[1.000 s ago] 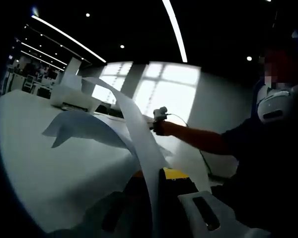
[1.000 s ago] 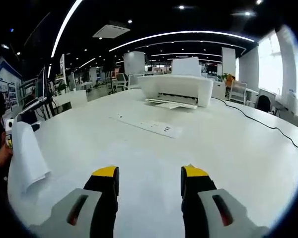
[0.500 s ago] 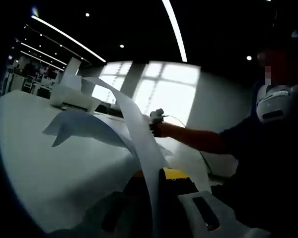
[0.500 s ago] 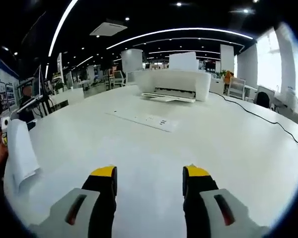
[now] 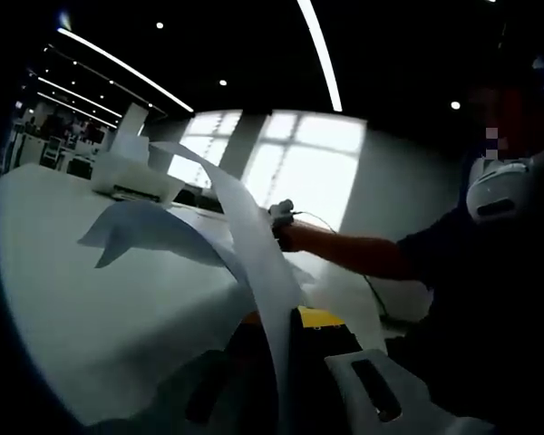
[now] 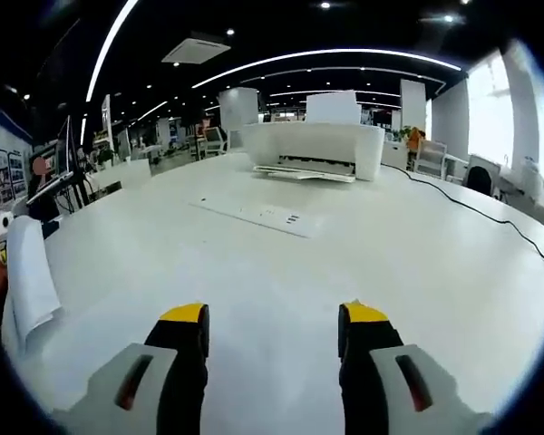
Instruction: Organize the stack of printing papers by aligning and flattening the scattered papers on the table
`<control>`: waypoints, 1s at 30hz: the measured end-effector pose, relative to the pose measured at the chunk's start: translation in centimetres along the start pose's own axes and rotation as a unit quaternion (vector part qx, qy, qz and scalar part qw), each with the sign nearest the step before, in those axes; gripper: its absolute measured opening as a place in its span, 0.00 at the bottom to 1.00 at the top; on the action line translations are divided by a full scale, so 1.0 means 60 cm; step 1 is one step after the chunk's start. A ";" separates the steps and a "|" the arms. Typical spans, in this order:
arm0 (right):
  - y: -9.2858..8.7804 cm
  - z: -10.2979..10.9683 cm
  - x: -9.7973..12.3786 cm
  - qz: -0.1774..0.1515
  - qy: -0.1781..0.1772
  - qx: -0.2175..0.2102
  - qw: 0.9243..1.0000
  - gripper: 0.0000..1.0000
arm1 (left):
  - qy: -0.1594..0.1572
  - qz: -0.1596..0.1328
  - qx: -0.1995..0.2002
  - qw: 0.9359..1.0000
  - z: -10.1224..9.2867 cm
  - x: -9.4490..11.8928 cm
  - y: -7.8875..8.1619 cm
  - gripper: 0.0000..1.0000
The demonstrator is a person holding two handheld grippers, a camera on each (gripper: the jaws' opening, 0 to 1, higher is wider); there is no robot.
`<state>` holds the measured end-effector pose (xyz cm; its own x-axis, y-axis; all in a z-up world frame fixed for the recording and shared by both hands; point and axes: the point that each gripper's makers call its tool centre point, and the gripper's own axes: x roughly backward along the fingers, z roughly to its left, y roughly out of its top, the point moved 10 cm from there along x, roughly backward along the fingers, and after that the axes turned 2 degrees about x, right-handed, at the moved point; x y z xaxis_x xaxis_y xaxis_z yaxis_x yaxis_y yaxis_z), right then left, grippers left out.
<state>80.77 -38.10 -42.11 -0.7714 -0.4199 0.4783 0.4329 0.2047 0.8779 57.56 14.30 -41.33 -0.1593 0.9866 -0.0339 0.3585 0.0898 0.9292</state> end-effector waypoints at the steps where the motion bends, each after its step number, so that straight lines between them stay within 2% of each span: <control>1: 0.000 0.001 -0.004 0.001 0.000 0.000 1.000 0.53 | 0.000 0.000 0.000 1.000 0.000 0.000 0.000 0.06; 30: -0.012 -0.017 -0.039 0.015 -0.011 0.011 1.000 0.51 | -0.002 0.002 -0.002 1.000 -0.004 -0.008 0.000 0.06</control>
<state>82.74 -38.17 -43.90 -0.7689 -0.3935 0.5039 0.4456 0.2353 0.8637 57.43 13.80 -41.24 -0.1543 0.9875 -0.0307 0.3561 0.0846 0.9306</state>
